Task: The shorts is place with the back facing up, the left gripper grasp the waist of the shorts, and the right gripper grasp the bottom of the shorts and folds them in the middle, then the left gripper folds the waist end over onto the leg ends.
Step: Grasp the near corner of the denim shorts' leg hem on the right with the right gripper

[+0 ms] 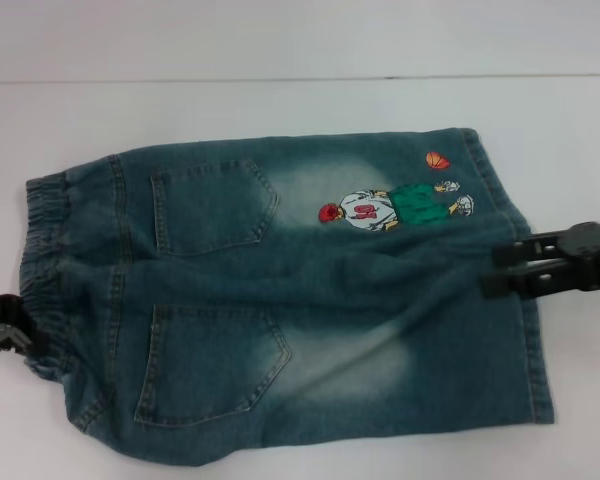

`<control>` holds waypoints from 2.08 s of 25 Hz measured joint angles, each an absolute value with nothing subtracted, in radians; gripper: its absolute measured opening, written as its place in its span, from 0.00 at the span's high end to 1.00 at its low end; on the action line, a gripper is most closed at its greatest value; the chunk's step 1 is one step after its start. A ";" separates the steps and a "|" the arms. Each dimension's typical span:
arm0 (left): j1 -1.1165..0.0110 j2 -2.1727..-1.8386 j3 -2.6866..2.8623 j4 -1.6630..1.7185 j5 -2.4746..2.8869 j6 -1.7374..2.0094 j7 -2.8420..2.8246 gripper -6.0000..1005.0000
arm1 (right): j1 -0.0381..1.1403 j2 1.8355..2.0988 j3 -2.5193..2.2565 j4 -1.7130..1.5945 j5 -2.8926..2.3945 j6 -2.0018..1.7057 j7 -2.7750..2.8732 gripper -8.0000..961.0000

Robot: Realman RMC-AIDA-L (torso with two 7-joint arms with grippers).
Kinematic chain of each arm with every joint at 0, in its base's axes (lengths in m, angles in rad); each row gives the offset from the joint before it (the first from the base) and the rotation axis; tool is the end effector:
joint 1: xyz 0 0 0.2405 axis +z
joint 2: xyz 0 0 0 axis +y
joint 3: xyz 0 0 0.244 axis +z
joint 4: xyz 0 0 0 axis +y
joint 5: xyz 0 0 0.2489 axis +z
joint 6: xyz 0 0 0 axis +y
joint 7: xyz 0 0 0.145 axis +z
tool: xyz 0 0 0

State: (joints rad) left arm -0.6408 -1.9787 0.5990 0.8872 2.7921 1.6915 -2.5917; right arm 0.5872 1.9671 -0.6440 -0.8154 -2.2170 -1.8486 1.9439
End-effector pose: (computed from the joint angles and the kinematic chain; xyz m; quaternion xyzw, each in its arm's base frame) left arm -0.3241 0.3586 0.0899 -0.7150 -0.6810 0.0770 0.1381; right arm 0.2665 0.3526 0.0756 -0.9109 0.3848 0.1488 0.0094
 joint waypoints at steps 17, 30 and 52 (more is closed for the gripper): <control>-0.669 -1.967 0.593 0.902 2.751 1.700 -2.595 0.94 | 0.633 1.978 -0.732 -0.946 -2.588 -1.937 2.007 0.02; -0.677 -1.969 0.592 0.899 2.750 1.693 -2.593 0.94 | 0.714 2.004 -0.833 -0.857 -2.767 -1.897 2.044 0.02; -0.684 -1.980 0.595 0.897 2.749 1.692 -2.591 0.94 | 0.756 2.024 -0.931 -0.783 -2.787 -1.828 2.071 0.02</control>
